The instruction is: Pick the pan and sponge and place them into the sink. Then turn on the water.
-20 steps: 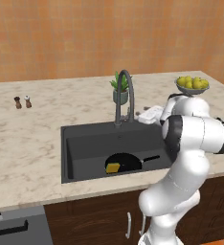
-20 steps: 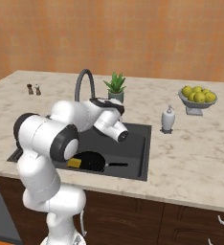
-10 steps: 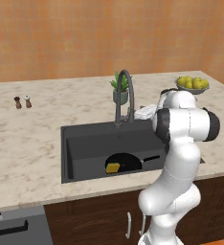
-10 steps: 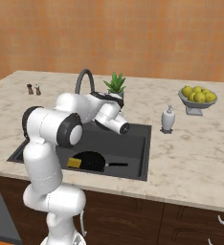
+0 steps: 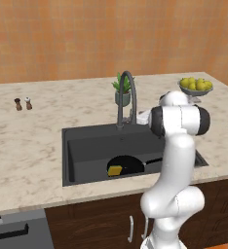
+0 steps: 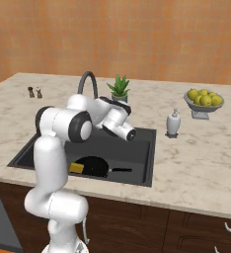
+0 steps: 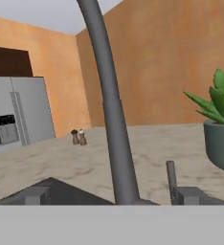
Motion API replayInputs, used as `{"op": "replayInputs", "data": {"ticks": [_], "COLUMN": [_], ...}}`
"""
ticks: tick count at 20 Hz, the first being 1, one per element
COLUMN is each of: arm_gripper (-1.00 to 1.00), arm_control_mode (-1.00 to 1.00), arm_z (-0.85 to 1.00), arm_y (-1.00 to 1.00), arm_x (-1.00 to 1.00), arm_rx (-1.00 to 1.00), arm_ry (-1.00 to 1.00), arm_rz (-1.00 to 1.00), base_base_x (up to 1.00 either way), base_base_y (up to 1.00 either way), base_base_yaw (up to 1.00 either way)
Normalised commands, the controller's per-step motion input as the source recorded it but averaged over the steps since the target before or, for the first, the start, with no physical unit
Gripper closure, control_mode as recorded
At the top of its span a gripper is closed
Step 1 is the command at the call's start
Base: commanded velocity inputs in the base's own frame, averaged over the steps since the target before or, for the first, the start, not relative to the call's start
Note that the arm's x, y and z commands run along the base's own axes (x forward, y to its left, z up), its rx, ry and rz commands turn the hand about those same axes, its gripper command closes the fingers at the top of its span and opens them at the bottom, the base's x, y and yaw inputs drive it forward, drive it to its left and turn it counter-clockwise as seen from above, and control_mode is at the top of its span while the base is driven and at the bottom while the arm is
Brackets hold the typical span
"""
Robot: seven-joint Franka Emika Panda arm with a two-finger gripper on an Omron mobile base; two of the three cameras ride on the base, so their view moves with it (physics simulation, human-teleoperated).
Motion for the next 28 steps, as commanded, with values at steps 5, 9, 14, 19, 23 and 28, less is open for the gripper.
{"op": "replayInputs", "data": {"ticks": [5, 9, 14, 19, 23, 28], "arm_gripper": [-1.00, -1.00, -1.00, -1.00, -1.00, 1.00], "arm_control_mode": [-1.00, -1.00, -1.00, -1.00, -1.00, -1.00], "arm_z": [-0.12, -0.16, -0.18, -0.17, -0.14, -0.12], "arm_y": [0.00, 0.00, 0.02, 0.11, 0.03, 0.02], "arm_x": [0.54, 0.53, 0.42, 0.44, 0.42, 0.35], "arm_rx": [0.00, 0.00, 0.00, 0.00, 0.00, 0.00], "arm_ry": [0.00, 0.02, 0.02, 0.05, 0.06, 0.05], "arm_rz": [0.02, 0.00, 0.00, 0.00, 0.00, 0.00], "base_base_x": [0.00, 0.00, 0.00, 0.00, 0.00, 0.00], "base_base_y": [0.00, 0.00, 0.00, 0.00, 0.00, 0.00], "base_base_yaw": [0.00, 0.00, 0.00, 0.00, 0.00, 0.00]}}
